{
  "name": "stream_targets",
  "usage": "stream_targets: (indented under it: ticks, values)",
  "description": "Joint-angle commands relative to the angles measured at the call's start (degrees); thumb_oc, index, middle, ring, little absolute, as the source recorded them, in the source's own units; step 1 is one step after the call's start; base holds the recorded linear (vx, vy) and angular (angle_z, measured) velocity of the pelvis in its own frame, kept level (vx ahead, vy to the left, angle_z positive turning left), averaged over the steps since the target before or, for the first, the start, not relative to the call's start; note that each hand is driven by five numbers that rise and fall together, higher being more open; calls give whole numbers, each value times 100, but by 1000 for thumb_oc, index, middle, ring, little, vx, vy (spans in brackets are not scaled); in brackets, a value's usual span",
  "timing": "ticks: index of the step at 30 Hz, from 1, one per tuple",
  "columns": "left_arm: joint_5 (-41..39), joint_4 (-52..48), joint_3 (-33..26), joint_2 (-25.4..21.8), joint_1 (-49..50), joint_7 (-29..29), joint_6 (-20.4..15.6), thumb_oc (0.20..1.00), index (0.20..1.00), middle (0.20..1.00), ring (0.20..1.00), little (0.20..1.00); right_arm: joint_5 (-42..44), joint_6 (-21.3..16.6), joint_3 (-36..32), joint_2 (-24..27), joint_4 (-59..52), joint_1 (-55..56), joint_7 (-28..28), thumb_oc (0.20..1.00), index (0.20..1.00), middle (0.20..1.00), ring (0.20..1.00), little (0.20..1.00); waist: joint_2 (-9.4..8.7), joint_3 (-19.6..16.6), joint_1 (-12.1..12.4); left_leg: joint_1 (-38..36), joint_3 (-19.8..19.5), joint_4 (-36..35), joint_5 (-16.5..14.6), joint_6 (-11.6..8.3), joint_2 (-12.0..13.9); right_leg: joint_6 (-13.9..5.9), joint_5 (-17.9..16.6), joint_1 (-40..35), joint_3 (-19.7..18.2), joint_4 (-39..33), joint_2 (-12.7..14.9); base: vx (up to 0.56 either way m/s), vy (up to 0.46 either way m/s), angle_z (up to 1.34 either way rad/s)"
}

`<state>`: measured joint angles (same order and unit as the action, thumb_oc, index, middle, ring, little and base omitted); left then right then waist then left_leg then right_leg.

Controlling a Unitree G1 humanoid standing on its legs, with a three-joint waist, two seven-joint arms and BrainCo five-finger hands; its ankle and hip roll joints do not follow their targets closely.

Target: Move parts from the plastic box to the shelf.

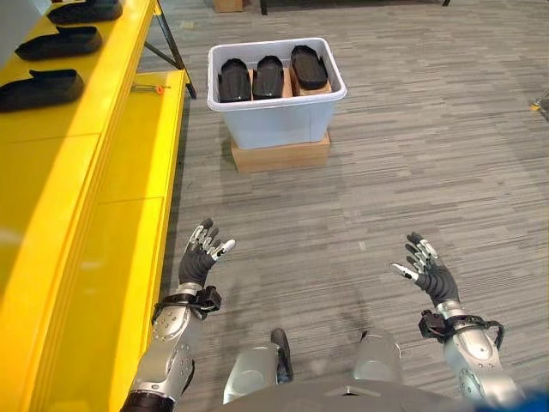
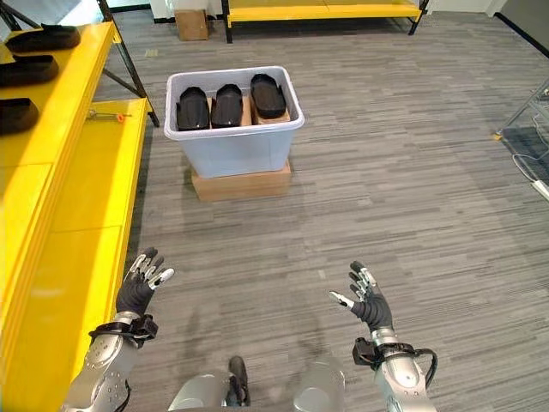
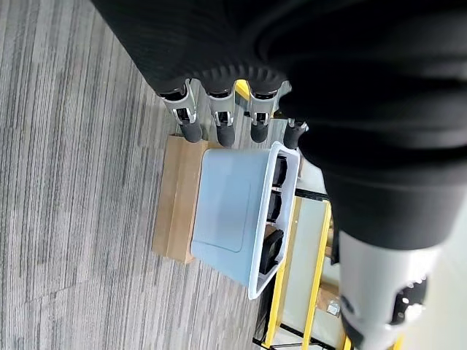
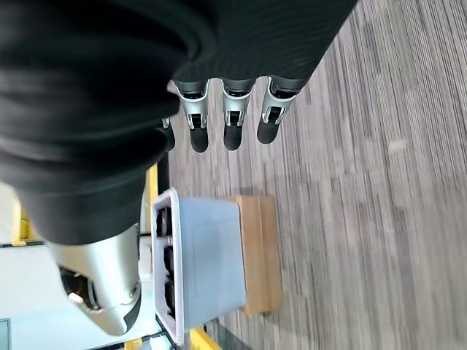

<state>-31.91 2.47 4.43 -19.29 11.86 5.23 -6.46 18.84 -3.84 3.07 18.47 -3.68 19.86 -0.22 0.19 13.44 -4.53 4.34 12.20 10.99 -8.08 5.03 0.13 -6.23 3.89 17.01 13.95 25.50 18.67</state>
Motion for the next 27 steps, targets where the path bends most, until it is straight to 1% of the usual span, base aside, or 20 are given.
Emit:
stream_targets:
  ticks: [1,3,6,7,8,9,11,13,14,15,16,18,19,20,21,22,23,24,25,27]
  values:
    - [151,-349,-60,-85,-11,-65,-252,1000,1000,1000,1000,1000,-20,-258,-225,158,-157,-369,-7,1000,1000,1000,1000,1000,-9,103,-127,-885,84,-302,-370,-433,81,-477,-1012,-44,312,-1136,100,241,-49,23]
    - [176,-348,-85,-16,-32,-128,-251,1000,1000,1000,1000,1000,-120,-270,-265,291,-185,-435,22,1000,1000,1000,1000,1000,-27,65,-146,-1176,115,-325,-496,-533,43,-618,-1332,-43,649,-1885,152,405,-156,9]
    - [198,-308,-35,29,10,-184,-249,1000,1000,1000,1000,1000,-102,-275,-282,309,-233,-382,51,1000,1000,1000,1000,1000,0,23,-165,-1365,72,-249,-676,-599,113,-590,-1253,-169,616,-1763,107,213,-104,11]
    - [229,-309,19,68,-44,-184,-246,1000,1000,1000,1000,1000,-80,-291,-287,302,-209,-405,23,1000,1000,1000,1000,1000,-104,-6,-211,-1289,102,-153,-625,-581,68,-488,-1435,-149,560,-1744,167,210,-168,35]
    - [204,-303,55,102,-65,-194,-242,1000,1000,1000,1000,1000,-39,-294,-299,294,-213,-392,26,1000,1000,1000,1000,1000,-92,-43,-242,-1340,95,-122,-612,-639,131,-454,-1365,-182,542,-1706,110,291,-245,40]
    - [184,-324,95,114,-105,-200,-263,1000,1000,1000,1000,1000,-2,-305,-339,329,-231,-399,27,1000,1000,1000,1000,1000,-31,-101,-283,-1399,85,-55,-518,-721,283,-339,-1176,-103,556,-1447,-31,337,-226,26]
    - [154,-341,143,110,-166,-194,-274,1000,1000,1000,1000,1000,27,-304,-353,374,-223,-433,29,1000,1000,1000,1000,1000,30,-150,-332,-1439,50,-9,-439,-778,408,-225,-922,8,525,-1083,-123,279,-187,-3]
    - [100,-331,205,107,-225,-163,-280,1000,1000,1000,1000,1000,46,-318,-344,410,-199,-487,-18,1000,1000,1000,1000,1000,53,-184,-366,-1417,22,70,-327,-831,483,-140,-743,67,429,-905,-244,224,-158,-15]
    - [72,-315,216,105,-264,-129,-287,1000,1000,1000,1000,1000,64,-317,-345,405,-201,-496,-22,1000,1000,1000,1000,1000,56,-208,-379,-1388,-2,222,-169,-899,549,-67,-610,54,389,-836,-352,167,-128,3]
    - [72,-314,217,105,-265,-128,-288,1000,1000,1000,1000,1000,64,-317,-346,405,-200,-496,-22,1000,1000,1000,1000,1000,59,-211,-380,-1381,-4,229,-172,-904,555,-63,-604,59,392,-831,-355,261,-258,11]
    - [-24,-327,221,107,-313,-88,-306,1000,1000,1000,1000,1000,83,-332,-353,464,-177,-524,-70,1000,1000,1000,1000,1000,54,-196,-355,-1077,-67,1056,414,-1091,744,174,-352,-128,372,-920,-569,248,-282,4]
    - [-90,-332,233,89,-319,-56,-316,1000,1000,1000,1000,1000,127,-325,-344,512,-178,-503,-84,1000,1000,1000,1000,1000,-53,-102,-262,-488,-201,2296,1190,-1238,877,467,-104,-380,335,-1009,-758,216,-291,-3]
    - [-90,-332,233,87,-320,-56,-316,1000,1000,1000,1000,1000,127,-325,-345,511,-177,-504,-84,1000,1000,1000,1000,1000,-44,-108,-270,-463,-216,2324,1180,-1244,890,473,-102,-373,348,-1008,-766,91,-207,-28]
    - [-122,-340,266,72,-335,-60,-319,1000,1000,1000,1000,1000,158,-338,-348,560,-167,-494,-129,1000,1000,1000,1000,1000,-133,14,-175,-97,-249,2907,1352,-1310,891,572,-35,-536,340,-1071,-795,138,-308,-38]
    - [-124,-342,299,32,-350,-40,-280,1000,1000,1000,1000,1000,201,-332,-385,576,-206,-463,-161,1000,1000,1000,1000,1000,-321,207,-90,486,27,3522,1201,-1335,1116,643,70,-736,422,-1138,-804,208,-348,-21]
    - [-134,-355,293,22,-332,-52,-274,1000,1000,1000,1000,1000,222,-324,-391,566,-198,-444,-183,1000,1000,1000,1000,1000,-322,229,-52,671,132,3302,1152,-1311,1260,652,137,-796,449,-1143,-857,232,-253,10]
    - [-136,-353,290,22,-326,-51,-273,1000,1000,1000,1000,1000,220,-323,-384,566,-195,-441,-182,1000,1000,1000,1000,1000,-279,225,-40,622,69,3325,1054,-1396,1299,617,259,-826,402,-1087,-919,308,-71,16]
    - [-118,-297,296,28,-303,-4,-263,1000,1000,1000,1000,1000,205,-312,-343,528,-128,-473,-262,1000,1000,1000,1000,1000,-282,227,101,1120,-12,2696,805,-1276,1095,575,330,-1080,363,-1235,-1001,333,-22,21]
    - [-112,-291,277,26,-243,-10,-260,1000,1000,1000,1000,1000,183,-319,-337,516,-132,-462,-252,1000,1000,1000,1000,1000,-295,208,126,1182,-48,2403,782,-1222,1072,544,377,-1158,322,-1265,-1026,393,25,10]
    - [-79,-324,211,90,-80,-13,-243,1000,1000,1000,1000,1000,94,-329,-346,508,-127,-426,-249,1000,1000,1000,1000,1000,-281,135,173,1197,-4,1014,1000,-1161,1401,389,519,-1389,289,-1361,-980,353,157,-15]
